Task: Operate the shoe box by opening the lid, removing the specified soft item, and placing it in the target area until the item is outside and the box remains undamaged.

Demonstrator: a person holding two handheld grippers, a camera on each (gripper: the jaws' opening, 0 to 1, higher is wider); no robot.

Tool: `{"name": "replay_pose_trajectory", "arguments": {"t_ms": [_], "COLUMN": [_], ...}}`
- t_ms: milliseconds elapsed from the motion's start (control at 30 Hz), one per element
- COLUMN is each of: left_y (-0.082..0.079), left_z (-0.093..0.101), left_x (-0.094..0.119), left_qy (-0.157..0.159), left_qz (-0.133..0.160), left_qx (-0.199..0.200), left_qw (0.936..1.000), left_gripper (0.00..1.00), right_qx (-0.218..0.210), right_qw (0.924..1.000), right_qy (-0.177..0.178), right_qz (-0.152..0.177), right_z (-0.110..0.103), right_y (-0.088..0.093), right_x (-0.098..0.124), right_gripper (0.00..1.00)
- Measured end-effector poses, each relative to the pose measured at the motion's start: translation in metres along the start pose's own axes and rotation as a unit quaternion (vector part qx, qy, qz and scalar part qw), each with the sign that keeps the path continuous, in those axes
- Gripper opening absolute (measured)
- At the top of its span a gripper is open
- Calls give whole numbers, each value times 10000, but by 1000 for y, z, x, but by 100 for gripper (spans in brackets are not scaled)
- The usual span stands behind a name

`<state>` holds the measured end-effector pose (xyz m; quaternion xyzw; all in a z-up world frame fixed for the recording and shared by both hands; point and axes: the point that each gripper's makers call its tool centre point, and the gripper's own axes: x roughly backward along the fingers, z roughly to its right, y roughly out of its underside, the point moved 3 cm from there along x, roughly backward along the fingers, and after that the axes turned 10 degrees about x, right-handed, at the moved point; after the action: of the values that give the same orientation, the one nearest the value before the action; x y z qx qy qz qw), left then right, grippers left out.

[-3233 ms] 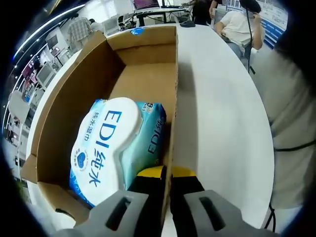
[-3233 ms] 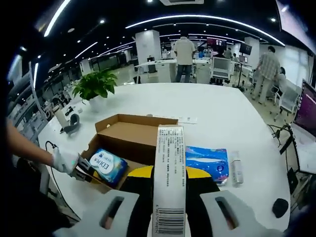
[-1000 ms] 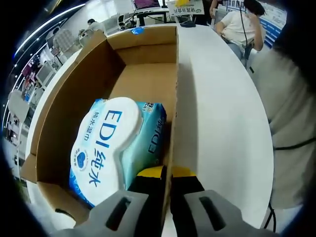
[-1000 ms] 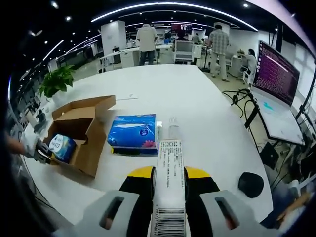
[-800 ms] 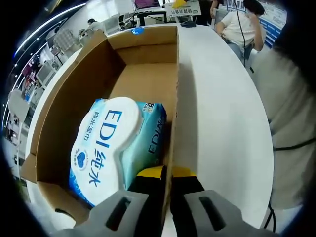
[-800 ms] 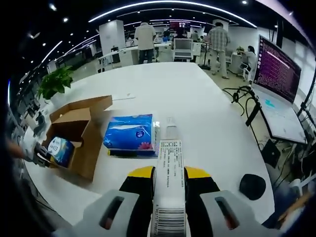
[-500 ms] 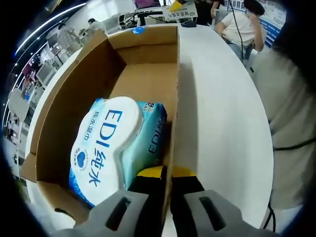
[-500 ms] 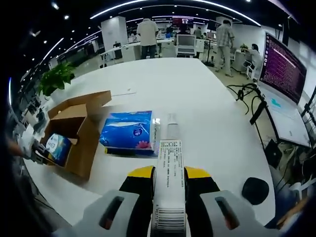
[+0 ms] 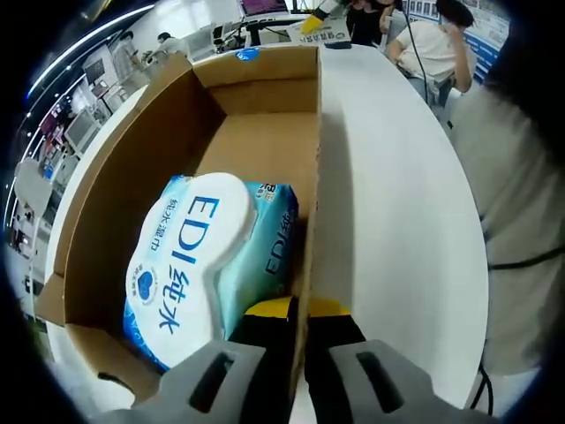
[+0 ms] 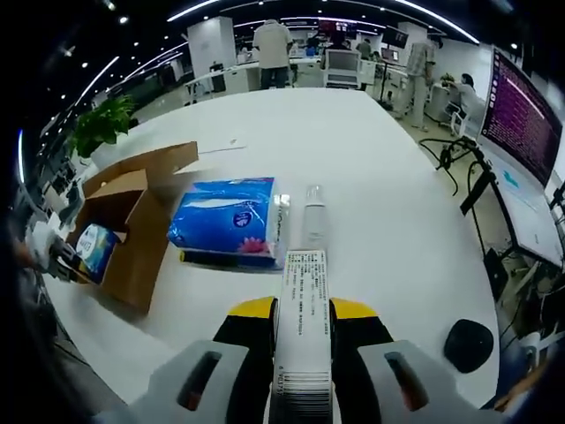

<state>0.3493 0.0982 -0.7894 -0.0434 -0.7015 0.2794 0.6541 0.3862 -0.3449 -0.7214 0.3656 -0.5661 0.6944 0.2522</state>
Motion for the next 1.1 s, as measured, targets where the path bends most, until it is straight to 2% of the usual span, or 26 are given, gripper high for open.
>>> {"name": "replay_pose_trajectory", "arguments": {"t_ms": [67, 333, 600, 767, 1000, 1100], "left_y": [0, 0, 0, 0, 0, 0], "left_z": [1, 0, 0, 0, 0, 0], "left_x": [0, 0, 0, 0, 0, 0], "left_qy": [-19, 2, -1, -5, -4, -2], "left_qz": [-3, -11, -7, -8, -10, -9], "left_qx": [-176, -44, -54, -46, -44, -43], "left_qw": [9998, 10000, 10000, 10000, 10000, 10000], "left_gripper": [2, 2, 2, 2, 2, 2], "right_qx": [55, -113, 11, 18, -37, 143], "right_qw": [10000, 9997, 9996, 9983, 9976, 9968], "right_qy": [11, -44, -45, -37, -146, -163], "right_qz": [-42, -204, -270, -577, -680, -773], "right_z": [1, 1, -2, 0, -2, -2], "right_y": [4, 17, 22, 36, 44, 48], "right_x": [-4, -14, -19, -23, -25, -26], "right_gripper": [19, 19, 19, 19, 19, 19]}}
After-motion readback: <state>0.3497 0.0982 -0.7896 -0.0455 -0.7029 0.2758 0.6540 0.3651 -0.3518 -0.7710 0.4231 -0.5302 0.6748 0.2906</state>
